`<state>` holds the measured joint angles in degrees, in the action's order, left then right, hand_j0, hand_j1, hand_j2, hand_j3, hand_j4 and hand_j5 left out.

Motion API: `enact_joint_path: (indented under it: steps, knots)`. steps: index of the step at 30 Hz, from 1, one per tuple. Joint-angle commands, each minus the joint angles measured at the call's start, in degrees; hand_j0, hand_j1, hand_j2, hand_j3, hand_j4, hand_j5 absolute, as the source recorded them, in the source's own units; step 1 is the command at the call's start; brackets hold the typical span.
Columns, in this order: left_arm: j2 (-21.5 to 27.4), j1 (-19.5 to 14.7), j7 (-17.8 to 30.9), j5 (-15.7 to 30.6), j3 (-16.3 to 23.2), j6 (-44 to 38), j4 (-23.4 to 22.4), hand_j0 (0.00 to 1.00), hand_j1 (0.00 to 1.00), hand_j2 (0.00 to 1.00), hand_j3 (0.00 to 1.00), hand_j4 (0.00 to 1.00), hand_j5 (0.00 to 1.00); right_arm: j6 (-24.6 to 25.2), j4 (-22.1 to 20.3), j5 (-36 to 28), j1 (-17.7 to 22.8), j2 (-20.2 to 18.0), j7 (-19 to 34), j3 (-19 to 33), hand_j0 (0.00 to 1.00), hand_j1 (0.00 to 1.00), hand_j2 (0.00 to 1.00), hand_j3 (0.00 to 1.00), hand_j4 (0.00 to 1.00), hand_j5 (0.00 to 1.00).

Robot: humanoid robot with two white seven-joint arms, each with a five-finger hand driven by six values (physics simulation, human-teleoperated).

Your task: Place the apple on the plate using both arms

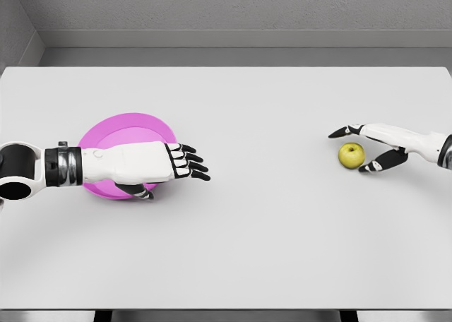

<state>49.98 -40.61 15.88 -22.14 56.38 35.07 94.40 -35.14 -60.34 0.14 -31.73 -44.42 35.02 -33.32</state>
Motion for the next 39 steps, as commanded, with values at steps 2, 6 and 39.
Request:
enact_joint_path:
  steps: [2, 6, 39]
  knots:
    - [0.03, 0.00, -0.06, 0.34, -0.04, -0.07, -0.01, 1.00, 1.00, 1.00, 1.00, 1.00, 1.00, 0.14, -0.13, -0.40, 0.00, -0.05, -0.02, 0.10, 0.69, 0.69, 0.69, 0.69, 0.69, 0.69]
    - [0.03, 0.00, 0.03, 0.34, -0.04, -0.07, -0.01, 1.00, 1.00, 1.00, 1.00, 1.00, 1.00, 0.14, -0.13, -0.31, 0.00, -0.05, -0.02, 0.01, 0.69, 0.69, 0.69, 0.69, 0.69, 0.69]
    - [0.03, 0.00, 0.03, 0.34, -0.04, -0.07, -0.01, 1.00, 1.00, 1.00, 1.00, 1.00, 1.00, 0.14, -17.01, -6.47, -2.37, 9.35, -0.02, -9.04, 0.60, 0.60, 0.60, 0.60, 0.60, 0.60]
